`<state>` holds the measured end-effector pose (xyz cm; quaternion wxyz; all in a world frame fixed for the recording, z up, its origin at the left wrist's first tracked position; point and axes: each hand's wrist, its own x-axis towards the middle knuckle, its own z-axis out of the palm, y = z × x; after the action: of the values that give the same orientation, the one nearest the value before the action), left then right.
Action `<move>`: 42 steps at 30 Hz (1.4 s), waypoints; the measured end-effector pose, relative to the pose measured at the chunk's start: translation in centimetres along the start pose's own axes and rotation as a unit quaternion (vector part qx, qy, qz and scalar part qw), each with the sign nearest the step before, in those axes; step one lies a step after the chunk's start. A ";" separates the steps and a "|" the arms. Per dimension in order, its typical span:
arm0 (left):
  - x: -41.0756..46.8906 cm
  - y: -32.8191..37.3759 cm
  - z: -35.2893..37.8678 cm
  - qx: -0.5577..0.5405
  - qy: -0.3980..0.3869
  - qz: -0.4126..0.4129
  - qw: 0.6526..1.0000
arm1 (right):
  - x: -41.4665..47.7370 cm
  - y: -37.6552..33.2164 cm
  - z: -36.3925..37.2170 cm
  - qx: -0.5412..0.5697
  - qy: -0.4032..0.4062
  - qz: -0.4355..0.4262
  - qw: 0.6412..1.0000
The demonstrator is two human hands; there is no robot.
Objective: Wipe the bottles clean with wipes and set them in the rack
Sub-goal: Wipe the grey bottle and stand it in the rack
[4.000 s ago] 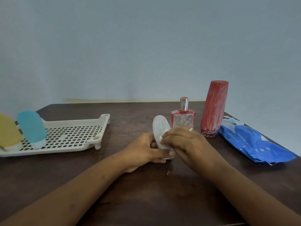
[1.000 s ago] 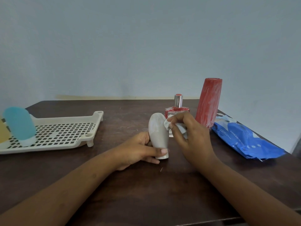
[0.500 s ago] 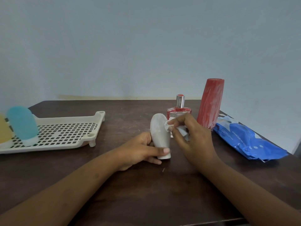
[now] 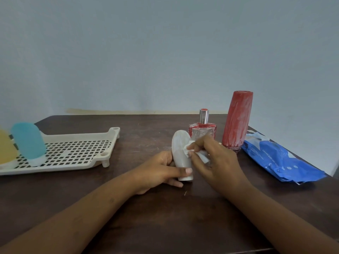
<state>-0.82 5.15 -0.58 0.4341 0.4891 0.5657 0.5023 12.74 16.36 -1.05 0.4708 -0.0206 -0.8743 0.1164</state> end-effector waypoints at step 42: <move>-0.2 0.2 1.0 0.047 0.048 0.017 0.998 | 1.1 0.6 -0.2 -0.036 0.010 0.029 0.999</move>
<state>0.22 5.14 -0.54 0.3742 0.4939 0.6005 0.5054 12.25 17.10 -0.17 0.4745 -0.0639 -0.8724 0.0982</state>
